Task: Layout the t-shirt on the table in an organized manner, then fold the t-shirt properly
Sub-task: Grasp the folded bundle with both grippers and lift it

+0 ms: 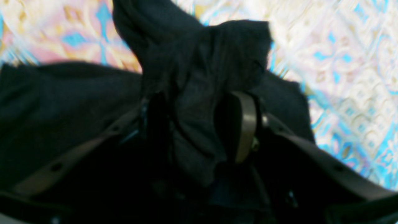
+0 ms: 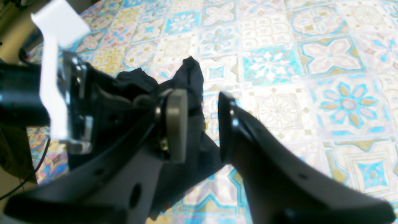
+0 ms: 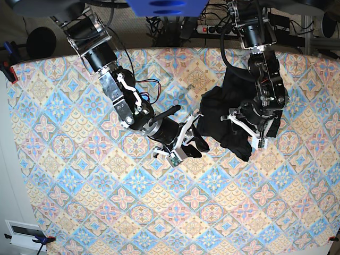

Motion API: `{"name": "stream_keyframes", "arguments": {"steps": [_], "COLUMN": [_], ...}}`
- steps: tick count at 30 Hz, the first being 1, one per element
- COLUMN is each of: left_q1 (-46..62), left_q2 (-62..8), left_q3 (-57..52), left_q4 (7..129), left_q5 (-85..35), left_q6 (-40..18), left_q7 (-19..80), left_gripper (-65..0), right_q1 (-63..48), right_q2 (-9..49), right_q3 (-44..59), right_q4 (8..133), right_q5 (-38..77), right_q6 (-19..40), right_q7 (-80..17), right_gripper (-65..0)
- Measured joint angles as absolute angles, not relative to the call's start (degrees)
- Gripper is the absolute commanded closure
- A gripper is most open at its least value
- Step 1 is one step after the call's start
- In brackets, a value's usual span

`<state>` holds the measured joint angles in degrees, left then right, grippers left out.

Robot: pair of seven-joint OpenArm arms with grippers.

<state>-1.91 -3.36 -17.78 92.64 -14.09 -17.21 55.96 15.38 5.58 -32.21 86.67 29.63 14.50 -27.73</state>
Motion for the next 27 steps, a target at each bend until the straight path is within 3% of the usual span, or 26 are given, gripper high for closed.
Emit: {"name": "stream_keyframes", "arguments": {"steps": [2, 5, 6, 10, 15, 22, 27], "left_q1": [-1.9, -1.7, -1.5, 1.6, 8.7, 14.3, 13.9], "left_q2": [-3.4, -3.5, -3.5, -3.6, -3.7, -4.0, -4.1], "left_q3": [-17.7, -18.2, -18.6, -23.3, -32.0, -49.0, -49.7], "left_q4": [92.7, 94.1, 95.6, 105.6, 111.3, 108.3, 100.5], "left_q5": [-14.6, -14.9, -15.0, -15.7, -22.5, -31.7, -34.5], "left_q6": [-17.2, -17.2, -17.3, -17.6, -17.6, -17.2, -17.3], "left_q7": [55.9, 56.0, 56.0, 55.3, 56.6, 55.9, 56.3], "left_gripper": [-21.9, -3.5, 0.0, -2.6, 0.0, -0.2, -0.5], "right_q1": [15.4, 15.4, 15.4, 15.4, 15.2, 15.3, 15.3], "right_q2": [5.5, 5.6, 5.6, 5.6, 5.5, 5.6, 5.5], "right_q3": [-32.2, -32.2, -32.2, -32.2, -32.2, -32.3, -32.5], "right_q4": [86.7, 86.7, 86.7, 86.8, 86.9, 86.9, 86.9], "right_q5": [29.6, 29.6, 29.5, 29.5, 29.5, 29.6, 29.6], "right_q6": [14.4, 14.5, 14.4, 14.3, 14.5, 14.5, 14.3], "right_q7": [-28.0, -28.0, -28.1, -28.2, -28.2, -28.0, -28.0], "right_gripper": [-16.1, -16.1, -16.1, -16.1, -16.1, -16.1, -16.1]}}
